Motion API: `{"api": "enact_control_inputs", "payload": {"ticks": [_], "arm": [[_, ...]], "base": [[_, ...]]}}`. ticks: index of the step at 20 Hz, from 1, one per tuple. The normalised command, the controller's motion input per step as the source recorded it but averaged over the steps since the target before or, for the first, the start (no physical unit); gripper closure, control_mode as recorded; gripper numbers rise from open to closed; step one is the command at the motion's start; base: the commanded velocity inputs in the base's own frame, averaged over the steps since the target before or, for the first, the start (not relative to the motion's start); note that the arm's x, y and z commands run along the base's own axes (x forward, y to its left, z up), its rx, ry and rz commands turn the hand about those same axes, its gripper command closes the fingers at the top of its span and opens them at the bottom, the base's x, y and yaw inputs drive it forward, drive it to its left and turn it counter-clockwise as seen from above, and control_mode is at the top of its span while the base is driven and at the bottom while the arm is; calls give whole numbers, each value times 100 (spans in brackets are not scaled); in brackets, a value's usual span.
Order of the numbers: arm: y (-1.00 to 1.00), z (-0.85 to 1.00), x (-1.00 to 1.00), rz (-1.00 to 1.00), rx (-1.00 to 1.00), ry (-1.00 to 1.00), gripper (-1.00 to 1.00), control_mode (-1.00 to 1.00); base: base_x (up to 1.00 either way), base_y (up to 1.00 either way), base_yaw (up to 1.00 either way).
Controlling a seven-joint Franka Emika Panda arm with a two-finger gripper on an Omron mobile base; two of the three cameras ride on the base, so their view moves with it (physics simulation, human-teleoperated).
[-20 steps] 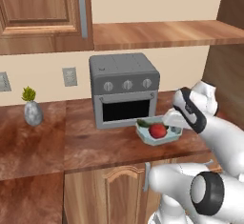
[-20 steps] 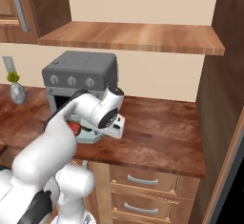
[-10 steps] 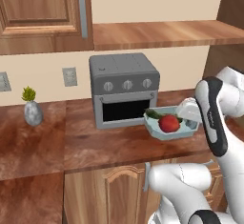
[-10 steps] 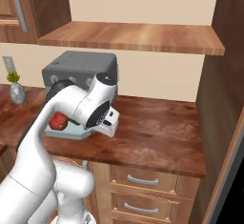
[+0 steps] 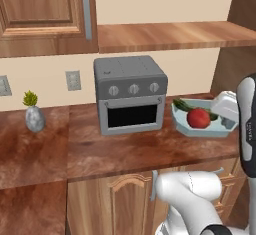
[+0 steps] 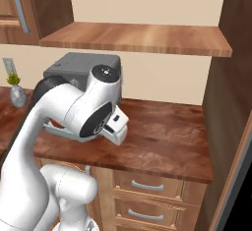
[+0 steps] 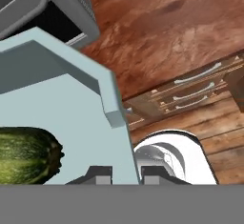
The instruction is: Take the onion and squash out of the freezer and place them in the tupperware container on the counter. Then put the tupperware containing the vegetables back in the freezer.
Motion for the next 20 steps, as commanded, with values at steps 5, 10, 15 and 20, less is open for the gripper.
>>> {"api": "enact_control_inputs", "payload": {"ticks": [5,10,15,20], "arm": [[-40,10,-94,-21,1,-2,100,-100],[-11,0,-92,-14,1,0,100,-100],[0,0,0,0,0,0,100,100],[0,0,0,0,0,0,100,100]], "base": [[0,0,0],[0,0,0],[-87,-9,-10],[-100,-41,-10]]}}
